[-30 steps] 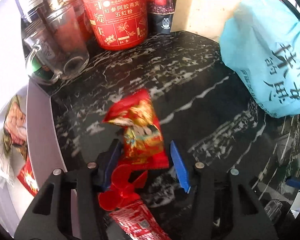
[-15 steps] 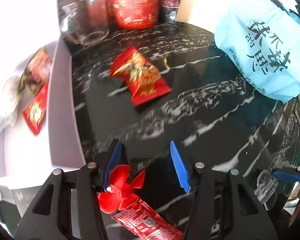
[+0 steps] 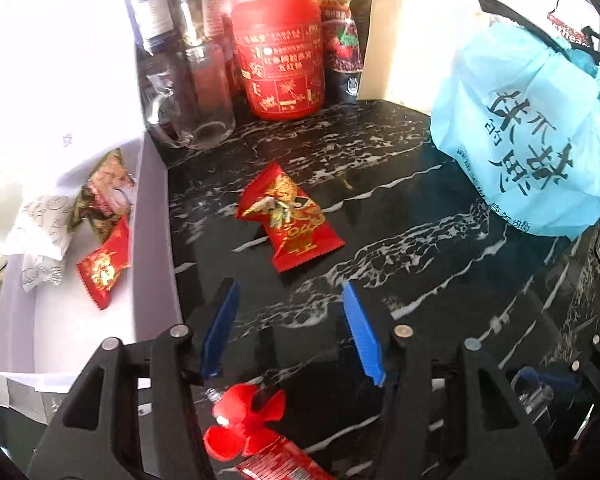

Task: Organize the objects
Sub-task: 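Grasp the red-gold candy packet with the left gripper while the right gripper grasps the clear plastic piece, then lift both held items and carry them toward the lavender box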

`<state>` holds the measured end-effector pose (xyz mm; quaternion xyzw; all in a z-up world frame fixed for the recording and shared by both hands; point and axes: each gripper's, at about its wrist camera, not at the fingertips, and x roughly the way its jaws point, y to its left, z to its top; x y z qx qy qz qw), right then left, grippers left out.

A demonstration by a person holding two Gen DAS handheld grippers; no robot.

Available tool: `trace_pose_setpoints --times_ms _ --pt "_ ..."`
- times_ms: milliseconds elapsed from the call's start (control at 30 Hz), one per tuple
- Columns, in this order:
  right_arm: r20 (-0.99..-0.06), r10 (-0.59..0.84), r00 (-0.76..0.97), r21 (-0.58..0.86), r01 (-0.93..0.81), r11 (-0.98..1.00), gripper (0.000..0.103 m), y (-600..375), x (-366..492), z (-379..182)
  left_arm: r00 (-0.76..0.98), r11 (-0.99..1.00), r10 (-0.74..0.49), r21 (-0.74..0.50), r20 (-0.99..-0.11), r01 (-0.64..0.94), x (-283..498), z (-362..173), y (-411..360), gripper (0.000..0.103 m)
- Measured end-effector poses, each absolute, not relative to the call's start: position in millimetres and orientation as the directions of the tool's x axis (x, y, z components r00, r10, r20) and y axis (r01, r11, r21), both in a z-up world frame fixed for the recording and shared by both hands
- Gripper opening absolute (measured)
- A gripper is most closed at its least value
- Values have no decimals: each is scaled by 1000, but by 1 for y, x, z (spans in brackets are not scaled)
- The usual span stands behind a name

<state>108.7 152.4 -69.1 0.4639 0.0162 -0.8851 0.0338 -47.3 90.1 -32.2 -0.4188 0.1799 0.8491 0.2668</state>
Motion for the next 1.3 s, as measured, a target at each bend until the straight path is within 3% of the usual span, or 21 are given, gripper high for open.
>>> trace_pose_setpoints --times_ms 367,500,633,667,800,867,1300 --pt "-801 -44 -597 19 47 -999 61 188 93 -68 -457 -857 243 32 -856 -515 -91 -47 123 74" --pt "-796 -42 -604 14 51 -999 61 197 88 -69 -429 -876 185 49 -884 -480 -106 -62 131 74" --pt "-789 -46 -612 12 60 -998 61 199 86 -69 -430 -888 215 8 -877 -460 -113 -64 129 75" --pt "-788 -47 -614 14 59 -998 61 199 87 -69 -434 -888 219 6 -874 -460 -113 -63 129 74" --pt "-783 -60 -620 28 61 -998 61 200 87 -69 -435 -872 255 -11 -864 -490 -107 -58 128 53" --pt "-781 -67 -622 36 62 -997 61 201 89 -68 -427 -862 262 -11 -866 -507 -102 -56 129 47" --pt "-780 -98 -618 56 88 -995 61 197 107 -66 -386 -831 273 -13 -881 -556 -48 -56 96 46"
